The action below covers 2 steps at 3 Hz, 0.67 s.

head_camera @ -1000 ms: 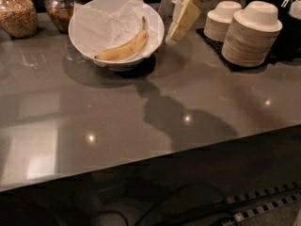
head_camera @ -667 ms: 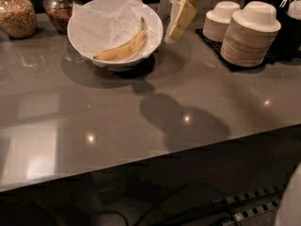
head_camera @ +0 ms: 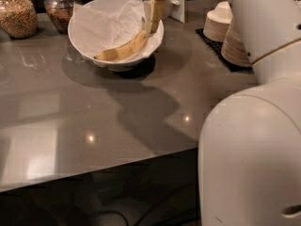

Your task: Pick banana from white bowl

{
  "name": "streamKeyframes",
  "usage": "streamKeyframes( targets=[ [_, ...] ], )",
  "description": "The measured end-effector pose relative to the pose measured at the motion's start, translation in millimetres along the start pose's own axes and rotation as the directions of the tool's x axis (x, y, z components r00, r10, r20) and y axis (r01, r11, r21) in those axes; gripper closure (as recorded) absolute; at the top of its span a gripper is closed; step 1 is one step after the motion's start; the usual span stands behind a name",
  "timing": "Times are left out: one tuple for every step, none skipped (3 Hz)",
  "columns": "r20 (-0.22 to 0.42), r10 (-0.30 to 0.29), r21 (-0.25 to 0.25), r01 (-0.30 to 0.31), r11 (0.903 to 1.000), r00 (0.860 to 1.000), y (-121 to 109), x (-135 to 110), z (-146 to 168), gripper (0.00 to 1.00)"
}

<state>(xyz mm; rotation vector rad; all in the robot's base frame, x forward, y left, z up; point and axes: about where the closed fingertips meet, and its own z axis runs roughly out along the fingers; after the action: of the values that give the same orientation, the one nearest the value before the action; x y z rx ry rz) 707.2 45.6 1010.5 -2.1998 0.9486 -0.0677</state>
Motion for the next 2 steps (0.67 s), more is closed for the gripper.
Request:
streamKeyframes(
  targets=[
    [0.006,-0.039,0.008,0.039,0.9992,0.999,-5.3,-2.7,2.5,0.0],
    [-0.023,-0.063,0.002,0.063,0.998,0.998,-4.4,-1.4,5.6,0.0]
  ],
)
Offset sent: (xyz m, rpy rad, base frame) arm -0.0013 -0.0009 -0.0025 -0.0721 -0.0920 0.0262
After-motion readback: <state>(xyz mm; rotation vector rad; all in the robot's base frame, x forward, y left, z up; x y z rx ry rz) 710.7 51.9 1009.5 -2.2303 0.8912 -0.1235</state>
